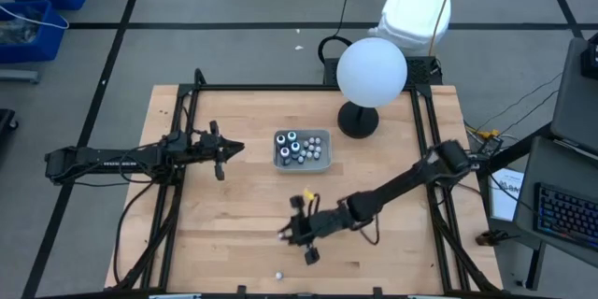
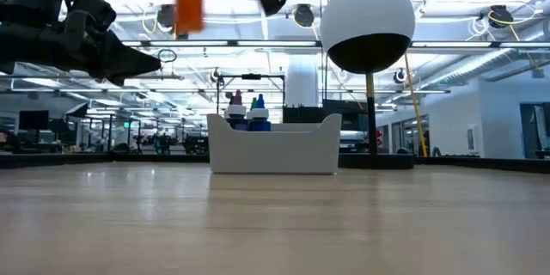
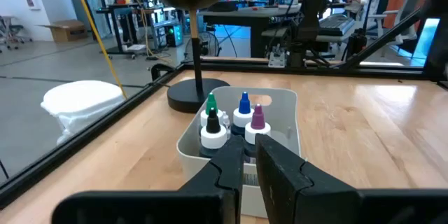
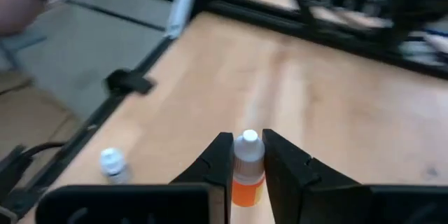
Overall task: Pick & Place food coloring
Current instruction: Put the small yellow food coloring bottle into the gray bin
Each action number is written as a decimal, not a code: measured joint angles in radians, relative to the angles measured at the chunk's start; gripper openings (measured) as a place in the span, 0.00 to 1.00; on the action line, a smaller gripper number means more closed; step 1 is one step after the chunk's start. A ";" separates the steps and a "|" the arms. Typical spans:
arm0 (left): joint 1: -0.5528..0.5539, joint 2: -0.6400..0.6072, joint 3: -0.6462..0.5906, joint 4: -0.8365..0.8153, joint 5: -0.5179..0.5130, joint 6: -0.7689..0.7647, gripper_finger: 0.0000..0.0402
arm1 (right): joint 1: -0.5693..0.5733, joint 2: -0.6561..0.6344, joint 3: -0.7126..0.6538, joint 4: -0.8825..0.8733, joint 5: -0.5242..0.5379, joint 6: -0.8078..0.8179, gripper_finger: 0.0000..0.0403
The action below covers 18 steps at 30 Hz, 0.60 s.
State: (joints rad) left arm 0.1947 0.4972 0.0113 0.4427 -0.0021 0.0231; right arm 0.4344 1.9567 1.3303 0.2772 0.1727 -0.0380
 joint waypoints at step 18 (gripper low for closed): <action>0.000 0.000 0.000 -0.028 0.001 -0.114 0.12 | 0.053 -0.447 -0.698 0.325 0.411 0.258 0.12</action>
State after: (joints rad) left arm 0.1947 0.4973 0.0113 0.4148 -0.0010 -0.0910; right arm 0.4870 1.5099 0.6324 0.6017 0.5832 0.2202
